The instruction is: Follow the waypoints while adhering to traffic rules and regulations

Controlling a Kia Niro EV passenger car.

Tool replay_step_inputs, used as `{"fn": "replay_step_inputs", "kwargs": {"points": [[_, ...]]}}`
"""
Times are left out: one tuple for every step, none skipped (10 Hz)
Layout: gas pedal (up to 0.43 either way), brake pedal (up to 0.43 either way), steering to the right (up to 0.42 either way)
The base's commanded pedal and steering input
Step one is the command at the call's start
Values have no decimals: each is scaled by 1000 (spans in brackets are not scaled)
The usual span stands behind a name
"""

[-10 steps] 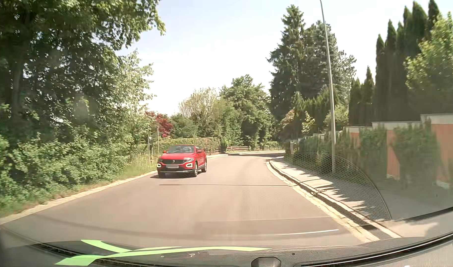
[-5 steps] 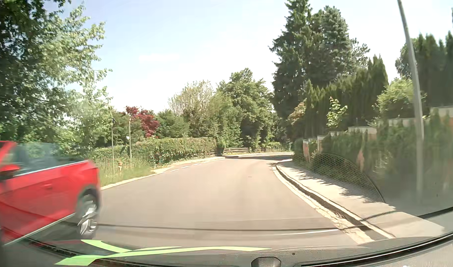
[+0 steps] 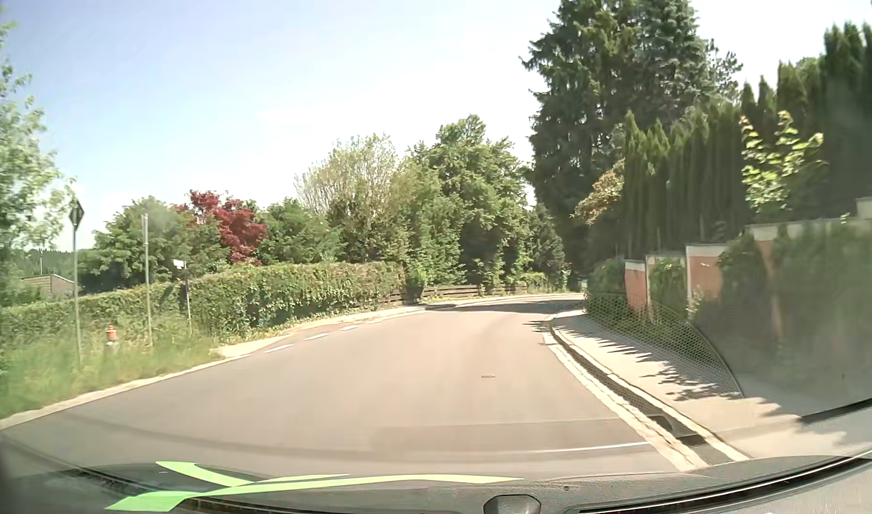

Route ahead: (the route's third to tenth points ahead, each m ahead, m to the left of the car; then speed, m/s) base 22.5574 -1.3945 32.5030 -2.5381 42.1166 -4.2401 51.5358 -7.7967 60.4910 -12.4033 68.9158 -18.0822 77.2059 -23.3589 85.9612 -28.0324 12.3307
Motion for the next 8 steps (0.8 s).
{"fn": "replay_step_inputs", "kwargs": {"points": [[98,0,8],[98,0,14],[79,0,14],[39,0,14],[39,0,14],[39,0,15],[39,0,19],[39,0,25]]}}
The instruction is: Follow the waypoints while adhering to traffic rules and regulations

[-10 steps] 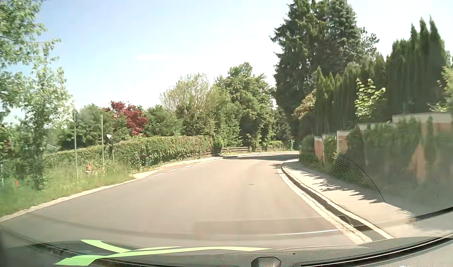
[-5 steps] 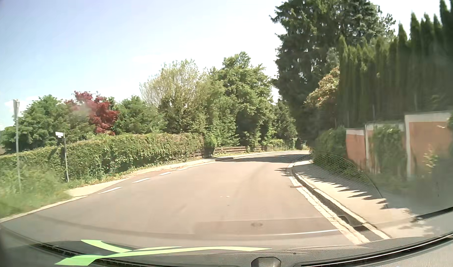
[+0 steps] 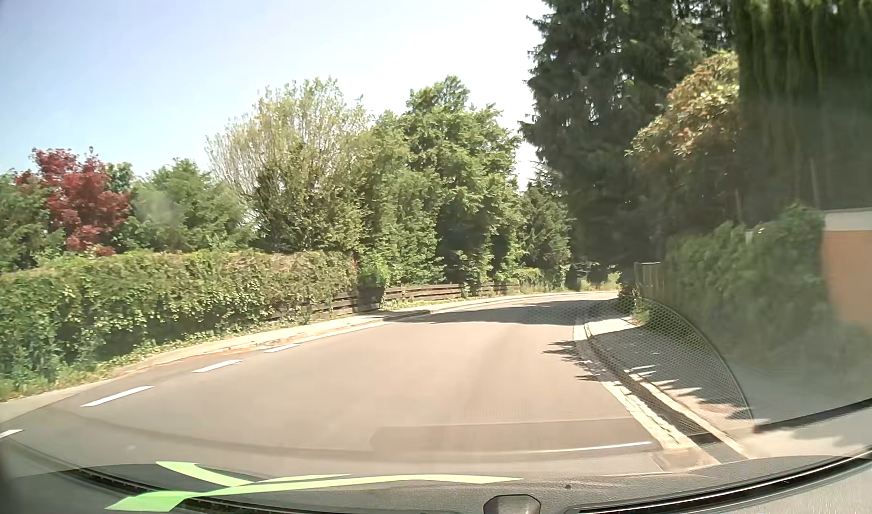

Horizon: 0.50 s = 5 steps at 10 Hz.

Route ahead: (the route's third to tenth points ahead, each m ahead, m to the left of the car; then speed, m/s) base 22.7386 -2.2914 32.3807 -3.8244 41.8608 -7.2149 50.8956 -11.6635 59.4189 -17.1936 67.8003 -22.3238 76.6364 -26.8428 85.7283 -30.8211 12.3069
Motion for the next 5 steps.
{"fn": "replay_step_inputs", "kwargs": {"points": [[39,0,29],[47,0,35],[47,0,41],[47,0,44],[59,0,44]]}}
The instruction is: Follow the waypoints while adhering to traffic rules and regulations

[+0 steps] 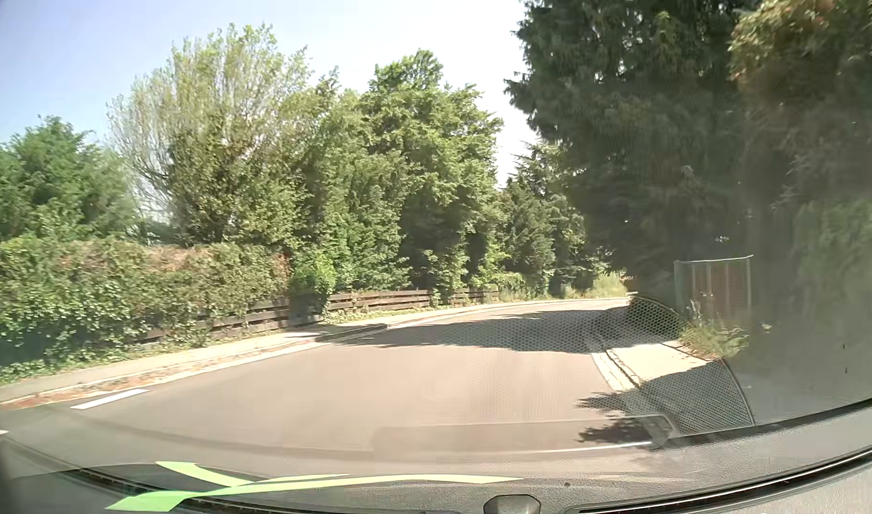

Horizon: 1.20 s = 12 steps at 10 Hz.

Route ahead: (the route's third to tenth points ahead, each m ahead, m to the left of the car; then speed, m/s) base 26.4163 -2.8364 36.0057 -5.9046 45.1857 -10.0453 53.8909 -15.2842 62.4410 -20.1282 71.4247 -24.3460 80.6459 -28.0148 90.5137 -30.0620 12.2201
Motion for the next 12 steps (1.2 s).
{"fn": "replay_step_inputs", "kwargs": {"points": [[67,0,44],[67,0,44],[67,0,44],[59,0,44],[47,0,44],[8,0,44],[0,0,44],[0,0,44],[0,0,44],[0,0,45],[0,0,47],[0,0,48]]}}
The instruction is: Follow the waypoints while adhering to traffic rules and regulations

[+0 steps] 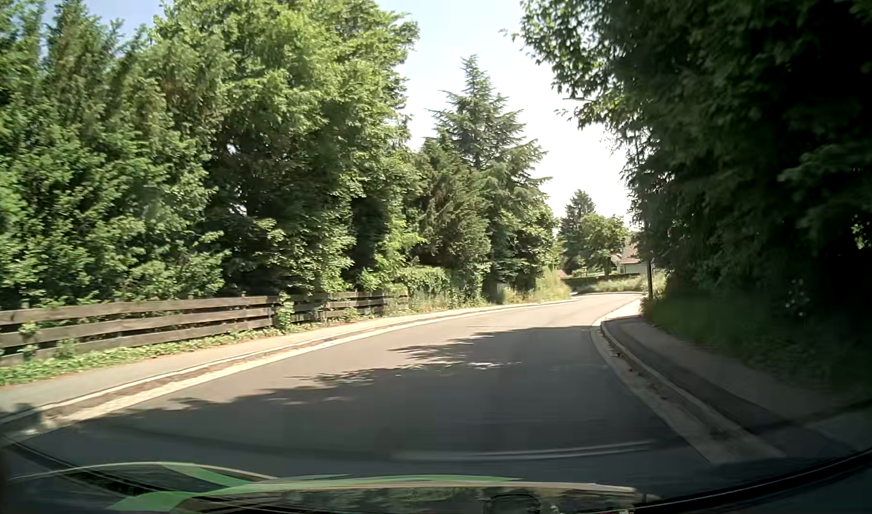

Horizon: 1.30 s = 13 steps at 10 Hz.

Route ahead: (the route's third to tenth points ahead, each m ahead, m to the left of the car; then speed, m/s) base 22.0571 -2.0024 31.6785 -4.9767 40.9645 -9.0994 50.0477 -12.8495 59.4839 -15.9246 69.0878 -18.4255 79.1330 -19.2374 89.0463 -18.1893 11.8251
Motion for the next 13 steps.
{"fn": "replay_step_inputs", "kwargs": {"points": [[0,0,52],[0,0,57],[0,0,60],[8,0,61],[20,0,59],[28,0,58],[39,0,58],[59,0,58],[59,0,59],[59,0,59],[67,0,59],[67,0,58],[79,0,54]]}}
